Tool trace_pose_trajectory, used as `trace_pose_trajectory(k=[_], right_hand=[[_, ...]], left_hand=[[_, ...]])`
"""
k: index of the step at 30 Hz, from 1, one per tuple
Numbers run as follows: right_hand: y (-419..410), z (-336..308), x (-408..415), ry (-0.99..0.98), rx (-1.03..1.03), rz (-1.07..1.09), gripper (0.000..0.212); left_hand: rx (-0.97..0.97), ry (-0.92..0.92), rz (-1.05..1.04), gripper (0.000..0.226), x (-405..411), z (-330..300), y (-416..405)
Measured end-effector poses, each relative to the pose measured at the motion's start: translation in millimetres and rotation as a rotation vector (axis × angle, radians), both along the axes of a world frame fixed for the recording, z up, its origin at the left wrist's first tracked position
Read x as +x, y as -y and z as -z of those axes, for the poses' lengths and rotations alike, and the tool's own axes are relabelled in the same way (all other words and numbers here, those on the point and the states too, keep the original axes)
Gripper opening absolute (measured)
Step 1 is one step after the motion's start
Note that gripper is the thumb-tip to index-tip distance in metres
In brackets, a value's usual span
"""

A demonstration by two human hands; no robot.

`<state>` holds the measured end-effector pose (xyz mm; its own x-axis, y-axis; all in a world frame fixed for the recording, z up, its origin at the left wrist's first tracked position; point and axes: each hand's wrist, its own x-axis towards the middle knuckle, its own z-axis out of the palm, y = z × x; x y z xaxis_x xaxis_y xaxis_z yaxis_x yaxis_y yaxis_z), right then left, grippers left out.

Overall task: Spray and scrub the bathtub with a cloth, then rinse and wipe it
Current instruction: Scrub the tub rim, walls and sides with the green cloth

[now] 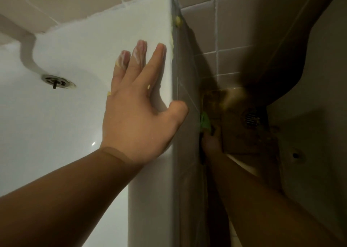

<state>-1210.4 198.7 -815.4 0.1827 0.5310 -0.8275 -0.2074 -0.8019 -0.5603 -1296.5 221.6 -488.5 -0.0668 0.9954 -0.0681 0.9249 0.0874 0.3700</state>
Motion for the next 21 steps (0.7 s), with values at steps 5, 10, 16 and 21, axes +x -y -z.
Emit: trace_pose_trajectory(k=[5, 10, 16, 21], right_hand=[[11.1, 23.7, 3.8, -0.063, -0.123, -0.029, 0.056], [-45.3, -22.2, 5.3, -0.063, 0.081, 0.061, 0.05], [-15.1, -57.4, 18.7, -0.076, 0.212, -0.064, 0.045], [-68.5, -27.1, 7.0, -0.083, 0.13, 0.016, 0.046]], left_hand=[[0.008, -0.022, 0.009, 0.088, -1.4, 1.1, -0.7], [0.009, -0.004, 0.012, 0.088, -1.1, 2.0, -4.4], [0.006, 0.011, -0.015, 0.088, -1.0, 0.5, -9.9], [-0.012, 0.032, -0.029, 0.09, -1.7, -1.8, -15.9]])
